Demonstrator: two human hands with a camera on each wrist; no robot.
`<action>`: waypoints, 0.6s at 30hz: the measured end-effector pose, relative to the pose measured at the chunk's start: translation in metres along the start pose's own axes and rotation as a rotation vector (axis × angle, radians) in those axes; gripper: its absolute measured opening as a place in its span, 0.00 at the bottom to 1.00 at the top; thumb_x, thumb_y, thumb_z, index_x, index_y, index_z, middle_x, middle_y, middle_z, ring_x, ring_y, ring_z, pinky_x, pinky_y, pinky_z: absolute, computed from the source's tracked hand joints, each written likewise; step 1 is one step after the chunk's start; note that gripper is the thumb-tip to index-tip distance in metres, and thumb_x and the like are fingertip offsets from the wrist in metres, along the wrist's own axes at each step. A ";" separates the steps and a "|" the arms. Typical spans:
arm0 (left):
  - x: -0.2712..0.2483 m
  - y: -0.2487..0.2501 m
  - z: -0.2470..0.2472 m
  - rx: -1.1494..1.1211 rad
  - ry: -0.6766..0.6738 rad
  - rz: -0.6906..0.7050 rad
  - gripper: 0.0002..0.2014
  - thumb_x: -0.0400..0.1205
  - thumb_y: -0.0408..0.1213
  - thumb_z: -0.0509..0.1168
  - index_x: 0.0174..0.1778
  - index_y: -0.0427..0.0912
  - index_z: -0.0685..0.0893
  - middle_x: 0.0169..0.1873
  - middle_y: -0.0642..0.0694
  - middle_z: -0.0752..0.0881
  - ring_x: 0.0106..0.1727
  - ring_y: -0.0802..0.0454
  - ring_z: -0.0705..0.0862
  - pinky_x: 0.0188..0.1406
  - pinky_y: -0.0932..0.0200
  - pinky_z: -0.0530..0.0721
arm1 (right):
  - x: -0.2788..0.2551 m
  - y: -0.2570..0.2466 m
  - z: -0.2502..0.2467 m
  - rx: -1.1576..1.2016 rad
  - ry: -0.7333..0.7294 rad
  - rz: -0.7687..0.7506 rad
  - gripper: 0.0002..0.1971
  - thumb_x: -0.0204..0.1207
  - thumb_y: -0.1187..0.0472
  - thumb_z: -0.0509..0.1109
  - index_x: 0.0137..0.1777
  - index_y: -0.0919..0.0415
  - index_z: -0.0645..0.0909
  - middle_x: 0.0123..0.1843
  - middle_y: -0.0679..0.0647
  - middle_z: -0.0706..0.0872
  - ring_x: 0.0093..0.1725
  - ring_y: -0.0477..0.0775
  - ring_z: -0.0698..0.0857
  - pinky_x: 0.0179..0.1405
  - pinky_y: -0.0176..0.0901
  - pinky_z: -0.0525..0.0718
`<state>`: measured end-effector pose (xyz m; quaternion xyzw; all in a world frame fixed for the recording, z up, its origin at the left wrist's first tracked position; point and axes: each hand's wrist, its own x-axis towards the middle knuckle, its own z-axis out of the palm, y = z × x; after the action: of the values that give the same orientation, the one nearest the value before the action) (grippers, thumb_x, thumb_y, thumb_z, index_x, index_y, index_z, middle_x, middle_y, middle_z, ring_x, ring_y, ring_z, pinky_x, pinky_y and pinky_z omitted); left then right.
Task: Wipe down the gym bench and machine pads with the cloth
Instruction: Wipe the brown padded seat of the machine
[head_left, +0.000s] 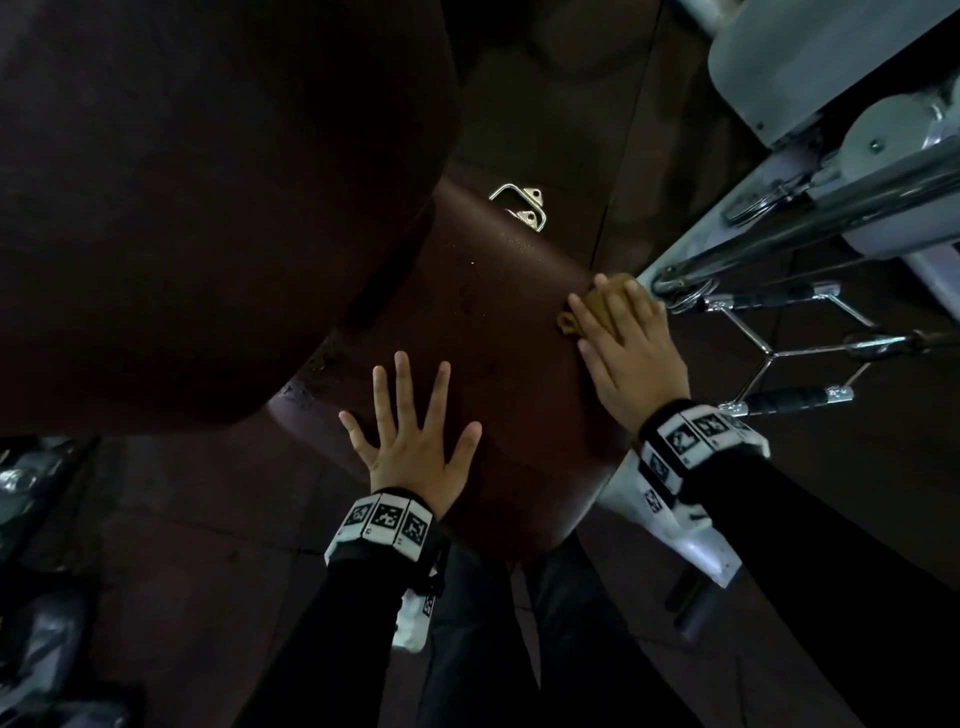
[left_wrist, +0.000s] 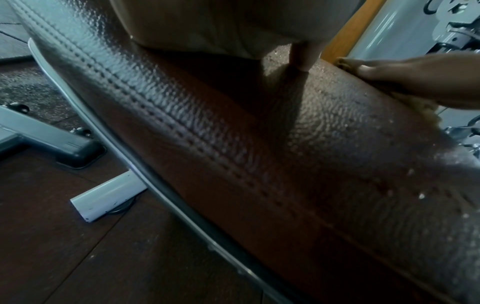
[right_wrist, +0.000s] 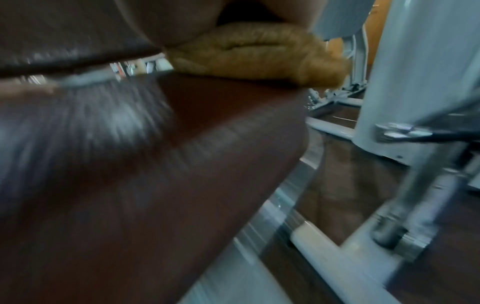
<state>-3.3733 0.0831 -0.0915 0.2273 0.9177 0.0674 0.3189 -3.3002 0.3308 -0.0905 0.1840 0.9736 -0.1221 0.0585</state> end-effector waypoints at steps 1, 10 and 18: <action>0.000 0.000 0.000 -0.004 0.000 0.001 0.35 0.78 0.70 0.36 0.73 0.69 0.22 0.75 0.53 0.17 0.75 0.52 0.17 0.61 0.36 0.15 | 0.008 -0.009 -0.002 -0.005 -0.003 -0.001 0.24 0.83 0.49 0.52 0.78 0.47 0.66 0.81 0.56 0.65 0.79 0.66 0.62 0.77 0.67 0.59; 0.000 0.001 -0.002 0.001 -0.006 -0.006 0.34 0.77 0.70 0.36 0.72 0.70 0.21 0.75 0.54 0.18 0.75 0.52 0.17 0.62 0.36 0.16 | -0.048 -0.041 0.015 -0.041 -0.124 -0.376 0.25 0.84 0.50 0.51 0.81 0.43 0.59 0.83 0.49 0.58 0.83 0.61 0.53 0.79 0.65 0.51; 0.000 0.001 -0.002 -0.014 -0.016 -0.001 0.34 0.77 0.70 0.35 0.72 0.69 0.21 0.74 0.54 0.17 0.74 0.52 0.16 0.62 0.36 0.16 | -0.048 0.012 -0.004 -0.005 -0.092 -0.169 0.24 0.83 0.50 0.50 0.79 0.43 0.60 0.82 0.52 0.61 0.82 0.62 0.56 0.77 0.66 0.59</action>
<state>-3.3741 0.0843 -0.0897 0.2251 0.9147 0.0715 0.3279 -3.2518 0.3261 -0.0813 0.0954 0.9822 -0.1324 0.0933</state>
